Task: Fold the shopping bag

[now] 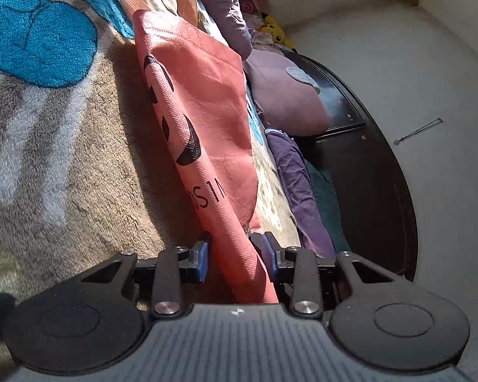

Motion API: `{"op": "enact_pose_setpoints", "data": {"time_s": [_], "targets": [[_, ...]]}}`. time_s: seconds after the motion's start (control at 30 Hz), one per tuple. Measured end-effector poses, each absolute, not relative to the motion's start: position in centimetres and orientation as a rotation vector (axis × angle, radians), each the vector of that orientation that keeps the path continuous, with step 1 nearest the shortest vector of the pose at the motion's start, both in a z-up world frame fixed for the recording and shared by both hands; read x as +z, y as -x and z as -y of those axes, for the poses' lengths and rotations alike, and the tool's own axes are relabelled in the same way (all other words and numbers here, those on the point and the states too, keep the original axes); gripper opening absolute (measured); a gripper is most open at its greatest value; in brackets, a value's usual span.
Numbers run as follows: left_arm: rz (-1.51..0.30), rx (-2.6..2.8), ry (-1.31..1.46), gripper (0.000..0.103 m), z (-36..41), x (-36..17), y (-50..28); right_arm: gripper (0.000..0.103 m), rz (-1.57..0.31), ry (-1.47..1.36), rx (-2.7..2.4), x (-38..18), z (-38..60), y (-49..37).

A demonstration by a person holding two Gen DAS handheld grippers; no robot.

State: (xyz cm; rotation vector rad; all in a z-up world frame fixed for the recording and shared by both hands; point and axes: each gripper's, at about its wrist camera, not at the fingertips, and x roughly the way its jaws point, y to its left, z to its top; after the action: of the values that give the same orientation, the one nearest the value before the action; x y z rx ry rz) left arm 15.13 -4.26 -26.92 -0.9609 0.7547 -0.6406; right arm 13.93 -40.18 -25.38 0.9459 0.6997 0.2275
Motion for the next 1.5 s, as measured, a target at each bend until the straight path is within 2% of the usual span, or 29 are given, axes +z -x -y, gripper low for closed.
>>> {"op": "enact_pose_setpoints", "data": {"time_s": [0.03,0.13,0.37,0.53,0.6,0.7,0.8,0.83,0.9,1.0,1.1,1.3,1.4,1.5], "targets": [[-0.755,-0.652,0.954,0.014,4.2,-26.9,-15.5,0.0,-0.705,-0.933,0.229,-25.2,39.8,-13.8],[-0.805,-0.692,0.843,0.012,2.8,-25.4,-17.1,0.0,-0.76,-0.848,0.262,-23.9,38.2,-14.2],[-0.949,-0.776,0.575,0.012,-3.6,-22.5,-21.0,0.003,-0.801,-0.263,0.434,-19.5,29.7,-15.2],[-0.979,-0.733,0.481,0.015,-5.6,-22.3,-22.1,0.003,-0.814,-0.069,0.507,-19.8,25.1,-15.7],[-0.924,-0.685,0.374,0.016,-5.1,-21.7,-21.3,0.003,-0.812,-0.063,0.517,-19.9,24.9,-15.9],[-0.783,-0.56,0.092,0.026,-2.2,-19.5,-18.1,0.003,-0.819,-0.092,0.512,-20.1,25.1,-16.4],[-0.542,-0.418,-0.251,0.027,1.7,-18.0,-13.4,0.002,-0.805,-0.107,0.5,-20.5,25.5,-16.3],[-0.47,-0.422,-0.262,0.027,2.0,-17.8,-12.0,0.002,-0.801,-0.126,0.495,-20.7,25.8,-16.2],[-0.439,-0.493,-0.205,0.027,2.0,-17.8,-10.9,0.002,-0.796,-0.151,0.489,-20.8,26.0,-16.1],[-0.594,-0.545,-0.225,0.028,3.1,-20.7,-12.0,0.002,-0.781,-0.131,0.483,-20.8,25.7,-15.7],[-0.528,-0.568,-0.153,0.028,2.0,-22.2,-11.8,0.002,-0.781,-0.121,0.48,-20.6,25.5,-15.3],[-0.597,-0.62,-0.168,0.028,2.0,-21.4,-13.0,0.003,-0.699,0.034,0.504,-18.6,23.3,-15.3],[-0.653,-0.661,-0.168,0.028,1.3,-20.5,-14.8,0.002,-0.766,0.071,0.517,-20.1,22.5,-16.5],[-0.613,-0.65,-0.276,0.028,1.0,-20.5,-17.1,0.002,-0.753,0.038,0.516,-20.4,23.0,-16.3]]}}
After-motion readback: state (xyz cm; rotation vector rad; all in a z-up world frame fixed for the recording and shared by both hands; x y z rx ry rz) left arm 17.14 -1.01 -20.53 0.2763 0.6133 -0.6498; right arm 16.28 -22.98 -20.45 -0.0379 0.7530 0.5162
